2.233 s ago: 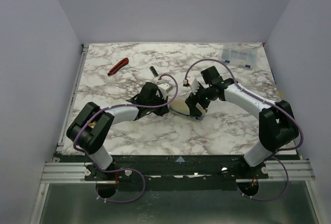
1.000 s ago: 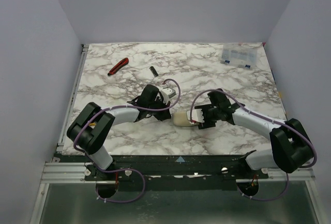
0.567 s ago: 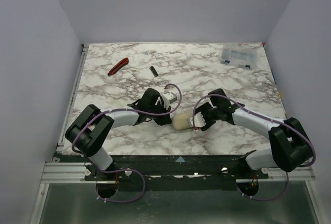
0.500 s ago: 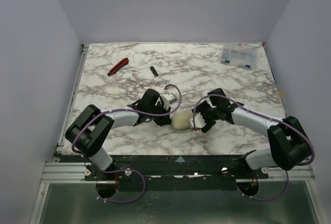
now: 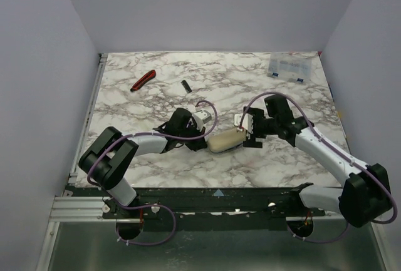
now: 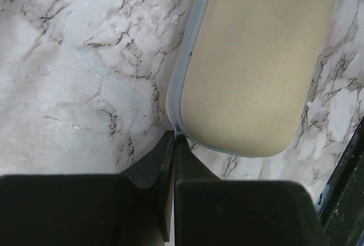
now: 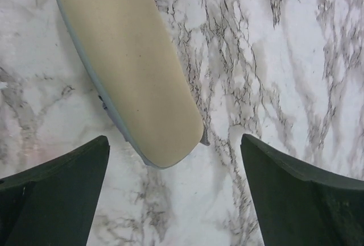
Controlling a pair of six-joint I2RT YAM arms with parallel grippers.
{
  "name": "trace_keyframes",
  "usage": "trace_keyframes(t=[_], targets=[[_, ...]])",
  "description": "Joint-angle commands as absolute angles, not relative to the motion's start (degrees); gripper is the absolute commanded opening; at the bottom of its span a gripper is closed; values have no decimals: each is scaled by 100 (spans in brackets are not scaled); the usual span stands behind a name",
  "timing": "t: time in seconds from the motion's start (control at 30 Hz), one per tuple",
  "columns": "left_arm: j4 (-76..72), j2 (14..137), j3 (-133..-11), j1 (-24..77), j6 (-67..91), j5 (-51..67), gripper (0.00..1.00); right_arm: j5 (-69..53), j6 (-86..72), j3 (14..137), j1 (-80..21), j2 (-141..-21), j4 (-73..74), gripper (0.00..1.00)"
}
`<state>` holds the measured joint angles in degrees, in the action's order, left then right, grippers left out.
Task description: Open the umbrella
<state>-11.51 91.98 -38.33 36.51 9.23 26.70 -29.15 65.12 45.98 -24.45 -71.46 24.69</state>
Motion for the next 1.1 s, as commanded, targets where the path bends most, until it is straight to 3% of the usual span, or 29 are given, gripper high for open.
trace_keyframes(t=[0.0, 0.17, 0.27, 0.47, 0.77, 0.9, 1.07], targets=[[-1558, 9200, -3841, 3662, 1212, 2541, 0, -2415, 4319, 4846, -2443, -6851, 3277, 100], [-1612, 9193, -3876, 3747, 1251, 2551, 0, -1843, 1854, 5632, -2351, -7446, 3890, 100], [-1592, 9198, -3891, 3842, 1337, 2476, 0, -1443, 1206, 6029, -2277, -7974, 4191, 98], [-1640, 9195, -3828, 4052, 1573, 2379, 0, -2368, 108, 6812, -1231, -8657, 4822, 98], [-1825, 9298, -3875, 4484, 1767, 2197, 0, -4176, -1587, 5825, -854, -8510, 4865, 100], [-1931, 9358, -3932, 4678, 1759, 2217, 0, -4289, -1788, 5332, -861, -8603, 4326, 99], [-1978, 9428, -3986, 4837, 1642, 2199, 0, -4301, -1621, 5313, -861, -8933, 3833, 83]])
